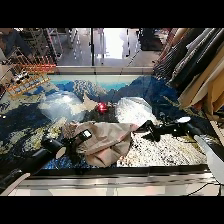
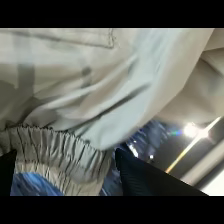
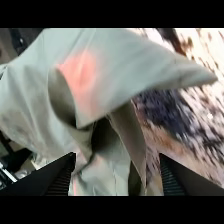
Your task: Fold the clothes and pants, and hang the long-sleeved shirts on hangers.
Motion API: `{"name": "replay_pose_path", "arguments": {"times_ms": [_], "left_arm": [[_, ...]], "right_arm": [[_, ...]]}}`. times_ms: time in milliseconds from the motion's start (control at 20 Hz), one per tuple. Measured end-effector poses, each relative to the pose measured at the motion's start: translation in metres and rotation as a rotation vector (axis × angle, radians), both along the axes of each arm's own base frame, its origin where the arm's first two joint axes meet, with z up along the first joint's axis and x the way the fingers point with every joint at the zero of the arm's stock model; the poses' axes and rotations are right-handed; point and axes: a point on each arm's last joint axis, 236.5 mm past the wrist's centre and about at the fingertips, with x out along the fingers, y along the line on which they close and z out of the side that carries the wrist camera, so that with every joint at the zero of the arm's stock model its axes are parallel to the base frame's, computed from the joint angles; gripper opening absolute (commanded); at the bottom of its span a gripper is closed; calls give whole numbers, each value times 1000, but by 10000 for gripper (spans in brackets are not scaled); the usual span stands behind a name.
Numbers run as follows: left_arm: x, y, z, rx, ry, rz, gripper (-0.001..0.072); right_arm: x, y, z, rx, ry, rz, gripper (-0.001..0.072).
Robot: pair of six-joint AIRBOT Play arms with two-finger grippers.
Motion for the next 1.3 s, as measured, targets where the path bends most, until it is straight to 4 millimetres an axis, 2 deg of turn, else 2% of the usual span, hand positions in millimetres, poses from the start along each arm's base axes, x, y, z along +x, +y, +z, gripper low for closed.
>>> {"name": "replay_pose_path", "arguments": {"times_ms": [100, 150, 200, 250, 300, 350, 450, 500, 600, 650, 700, 750, 800, 850, 900, 1000, 1100, 1200, 1300], "left_arm": [[3, -2, -4, 4, -8, -16, 654], [4, -3, -6, 6, -9, -22, 430], [4, -4, -7, 7, -9, -23, 69], [4, -4, -9, 6, -8, -27, 20], [4, -6, -10, 2, -5, -26, 20], [4, -6, -9, 0, -6, -29, 19], [5, -7, -2, -1, -8, -29, 19], [8, -7, 8, -2, -17, -33, 19], [19, -7, 47, -1, -70, -66, 17], [28, -8, 79, -9, -120, -85, 17], [38, -8, 114, -28, -182, -98, 17], [48, -6, 159, -52, -263, -100, 17], [55, -4, 206, -86, -355, -96, 17], [58, -3, 261, -140, -458, -87, 17], [56, -1, 313, -195, -555, -81, 17], [29, 2, 421, -342, -756, -86, 17], [-12, 1, 501, -492, -906, -122, 17], [-59, -2, 559, -644, -1014, -177, 18], [-100, -9, 597, -789, -1070, -240, 19]], "right_arm": [[11, 7, -10, -22, -15, -35, 538], [18, 11, -14, -34, -28, -52, 442], [24, 16, -17, -43, -38, -74, 354], [30, 20, -20, -57, -53, -87, 173], [36, 23, -22, -72, -71, -104, 44], [41, 25, -24, -87, -87, -117, 14], [48, 28, -21, -113, -134, -115, 12], [51, 28, -12, -125, -172, -103, 11], [58, 24, 19, -175, -288, -55, 12], [60, 21, 43, -208, -361, -19, 12], [61, 18, 76, -255, -456, 31, 12], [59, 14, 113, -312, -562, 86, 12], [55, 10, 154, -366, -672, 131, 12], [46, 7, 203, -425, -802, 169, 12], [34, 4, 251, -475, -924, 192, 12], [-6, 3, 352, -559, -1179, 196, 13], [-62, 5, 438, -614, -1407, 171, 13], [-123, 8, 502, -647, -1595, 138, 12], [-173, 10, 548, -680, -1752, 102, 9]]}}
